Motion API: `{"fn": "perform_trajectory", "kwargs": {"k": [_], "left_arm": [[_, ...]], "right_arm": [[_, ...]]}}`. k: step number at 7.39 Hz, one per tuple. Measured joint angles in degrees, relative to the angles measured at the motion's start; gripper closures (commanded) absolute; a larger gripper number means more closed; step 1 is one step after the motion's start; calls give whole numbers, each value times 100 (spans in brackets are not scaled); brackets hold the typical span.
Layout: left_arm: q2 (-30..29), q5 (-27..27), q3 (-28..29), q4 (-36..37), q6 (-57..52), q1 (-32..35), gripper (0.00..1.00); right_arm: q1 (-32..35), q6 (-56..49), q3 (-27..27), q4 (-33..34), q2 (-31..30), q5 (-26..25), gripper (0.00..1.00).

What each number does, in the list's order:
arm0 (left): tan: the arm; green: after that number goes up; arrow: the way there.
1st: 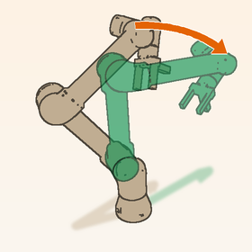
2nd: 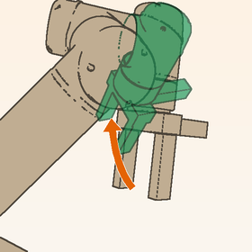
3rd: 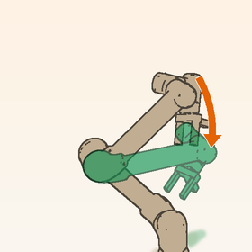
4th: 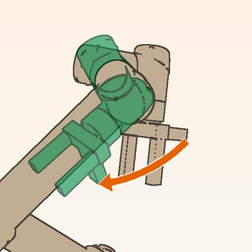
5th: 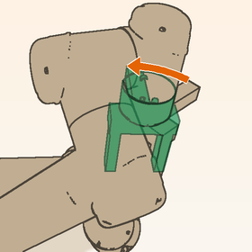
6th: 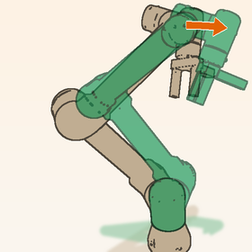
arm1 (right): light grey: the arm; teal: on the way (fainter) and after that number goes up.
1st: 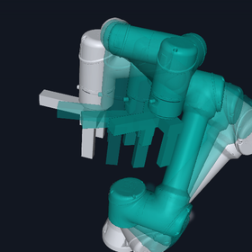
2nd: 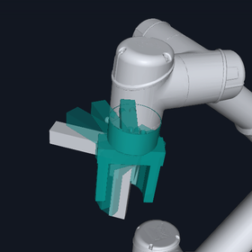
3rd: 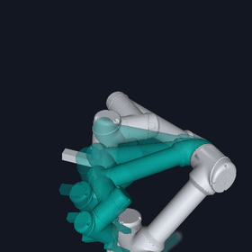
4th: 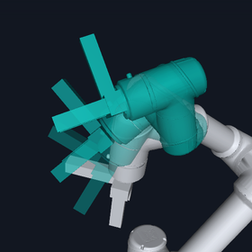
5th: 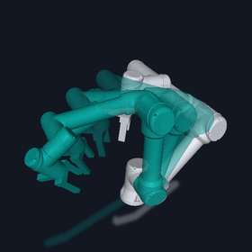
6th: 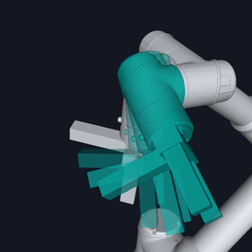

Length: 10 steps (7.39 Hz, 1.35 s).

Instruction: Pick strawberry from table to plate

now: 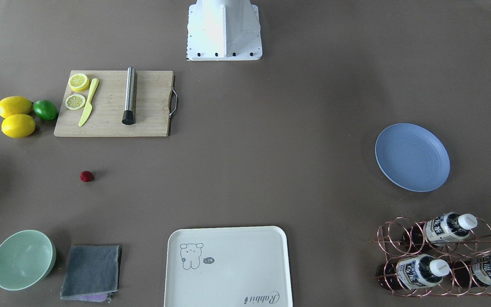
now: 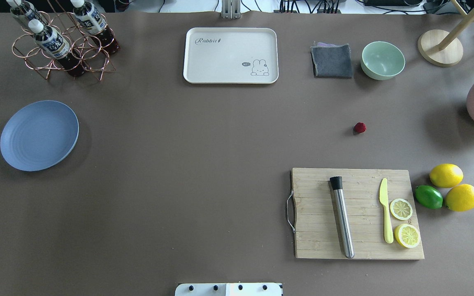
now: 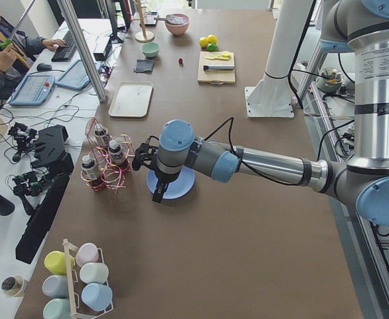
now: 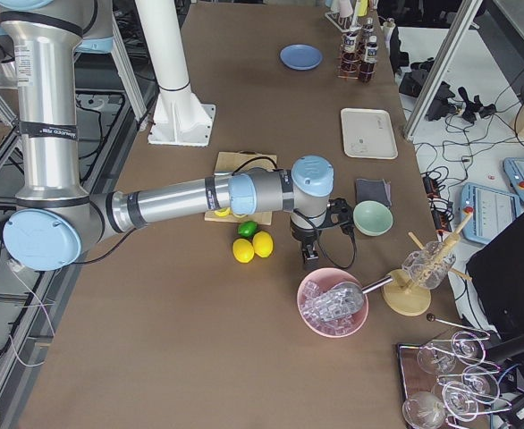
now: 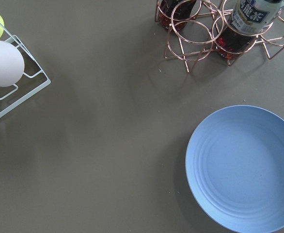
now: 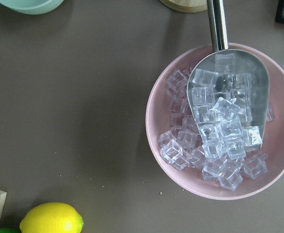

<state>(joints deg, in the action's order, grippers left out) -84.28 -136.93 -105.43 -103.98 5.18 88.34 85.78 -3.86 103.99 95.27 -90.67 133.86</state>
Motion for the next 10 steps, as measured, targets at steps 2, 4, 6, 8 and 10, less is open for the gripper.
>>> {"fn": "perform_trajectory", "kwargs": {"k": [2,4,6,8,10], "left_arm": [[23,15,23,0,-3,6,3],[16,52,89,9,-11,19,2],[29,57,73,12,3,35,3],[77,64,40,25,10,44,3],[205,76,21,40,10,57,3]], "right_arm": [[40,-21,67,-5,-61,4,0],[168,-61,312,-8,-256,9,0],[228,-70,575,-8,-538,54,0],[231,-65,649,-9,-626,87,0],[229,-61,630,-9,-610,81,0]]}}
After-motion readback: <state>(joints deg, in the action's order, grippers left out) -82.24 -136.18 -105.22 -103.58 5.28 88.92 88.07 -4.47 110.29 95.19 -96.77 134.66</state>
